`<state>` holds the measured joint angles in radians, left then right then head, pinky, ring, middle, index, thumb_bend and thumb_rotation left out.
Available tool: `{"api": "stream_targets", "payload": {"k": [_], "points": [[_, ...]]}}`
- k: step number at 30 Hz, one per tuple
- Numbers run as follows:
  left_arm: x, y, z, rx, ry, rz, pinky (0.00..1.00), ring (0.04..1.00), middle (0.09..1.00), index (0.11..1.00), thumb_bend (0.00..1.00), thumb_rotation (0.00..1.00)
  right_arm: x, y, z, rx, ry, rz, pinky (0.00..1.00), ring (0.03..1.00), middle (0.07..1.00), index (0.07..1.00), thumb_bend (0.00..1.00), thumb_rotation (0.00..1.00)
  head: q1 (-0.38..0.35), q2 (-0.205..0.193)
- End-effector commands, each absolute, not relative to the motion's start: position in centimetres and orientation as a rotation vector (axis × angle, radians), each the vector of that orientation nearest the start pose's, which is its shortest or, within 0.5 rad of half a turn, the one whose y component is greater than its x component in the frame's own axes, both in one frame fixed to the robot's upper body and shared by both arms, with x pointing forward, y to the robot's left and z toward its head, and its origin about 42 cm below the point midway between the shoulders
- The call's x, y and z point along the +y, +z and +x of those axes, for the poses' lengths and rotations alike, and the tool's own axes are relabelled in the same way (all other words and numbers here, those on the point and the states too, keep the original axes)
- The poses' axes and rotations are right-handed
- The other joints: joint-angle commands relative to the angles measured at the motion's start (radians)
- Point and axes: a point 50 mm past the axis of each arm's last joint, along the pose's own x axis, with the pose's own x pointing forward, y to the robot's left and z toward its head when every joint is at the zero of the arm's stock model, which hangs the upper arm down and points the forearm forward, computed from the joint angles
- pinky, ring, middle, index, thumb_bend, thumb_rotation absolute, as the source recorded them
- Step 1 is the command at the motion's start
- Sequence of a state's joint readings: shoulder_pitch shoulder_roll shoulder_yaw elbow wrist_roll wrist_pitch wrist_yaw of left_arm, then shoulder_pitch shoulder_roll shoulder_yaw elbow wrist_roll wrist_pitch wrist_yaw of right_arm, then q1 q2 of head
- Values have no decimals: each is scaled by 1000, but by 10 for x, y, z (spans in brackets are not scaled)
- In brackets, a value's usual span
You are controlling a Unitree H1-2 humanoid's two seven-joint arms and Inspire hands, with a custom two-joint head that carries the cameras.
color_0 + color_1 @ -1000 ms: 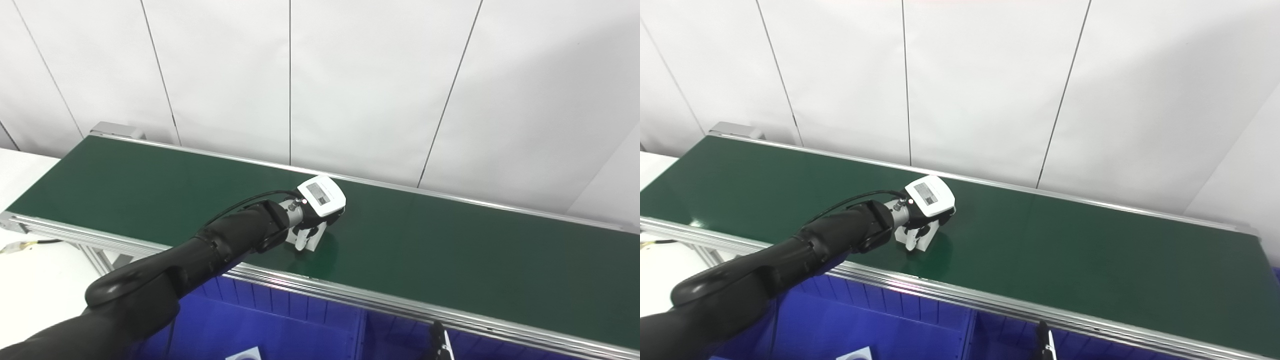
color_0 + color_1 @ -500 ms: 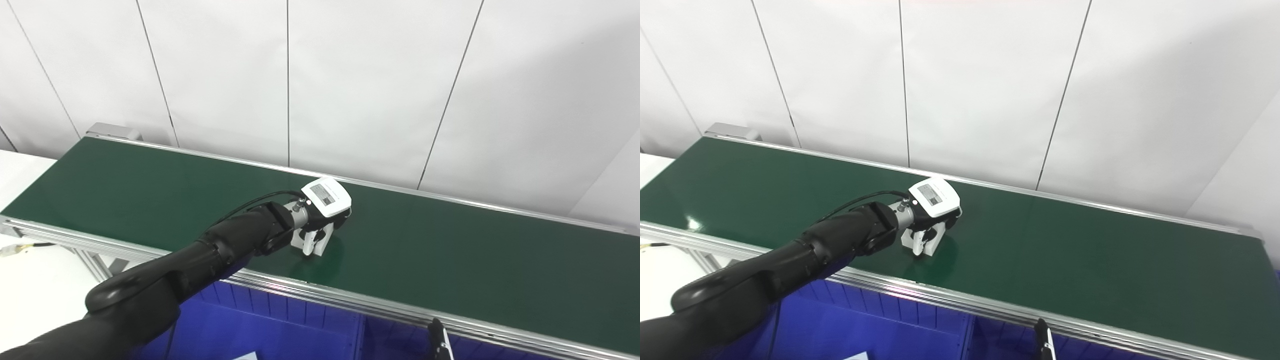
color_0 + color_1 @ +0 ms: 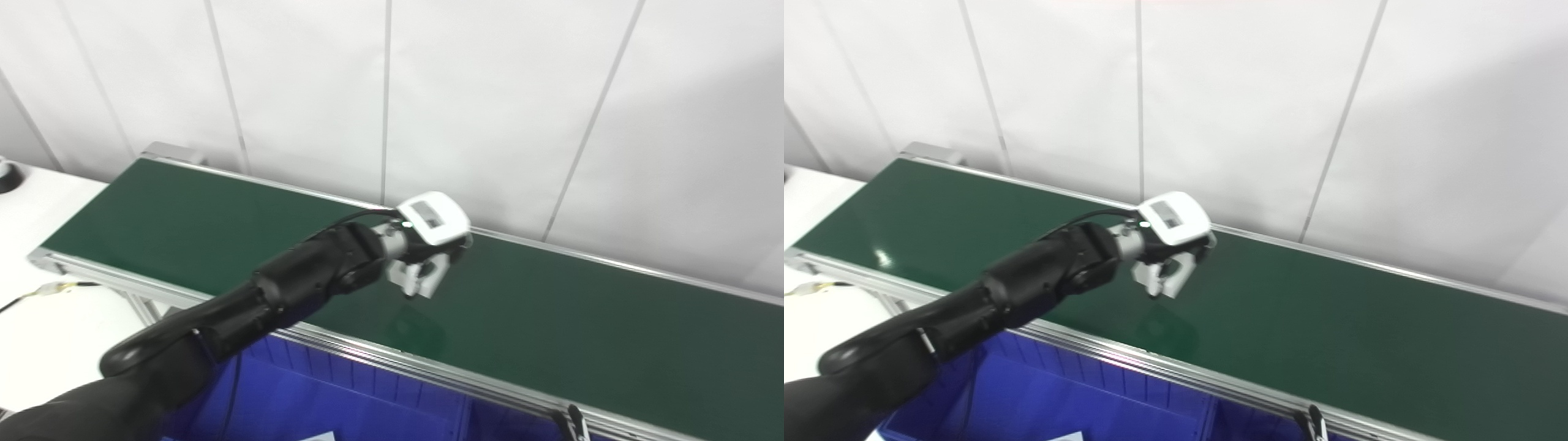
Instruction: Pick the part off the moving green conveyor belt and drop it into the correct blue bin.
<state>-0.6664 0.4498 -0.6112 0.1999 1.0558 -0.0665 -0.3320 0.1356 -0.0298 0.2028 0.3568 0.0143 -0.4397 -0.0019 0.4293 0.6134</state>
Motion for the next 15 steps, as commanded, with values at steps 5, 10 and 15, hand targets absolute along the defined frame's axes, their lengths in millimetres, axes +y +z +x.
{"api": "stream_targets", "payload": {"k": [5,10,15], "points": [[185,247,435,-400,-560,1769,321,397,496,527,500,0,-182,18,225,-59,197,26,1000,1000,997,1000,861,1000,52,88],[189,257,426,-353,-581,1748,334,390,499,537,499,0,-192,29,234,-102,196,29,1000,1000,976,1000,852,1000,98,169],[192,261,414,-312,-599,1743,351,386,488,552,497,0,-193,39,241,-144,187,33,1000,977,966,1000,891,1000,125,221]]}}
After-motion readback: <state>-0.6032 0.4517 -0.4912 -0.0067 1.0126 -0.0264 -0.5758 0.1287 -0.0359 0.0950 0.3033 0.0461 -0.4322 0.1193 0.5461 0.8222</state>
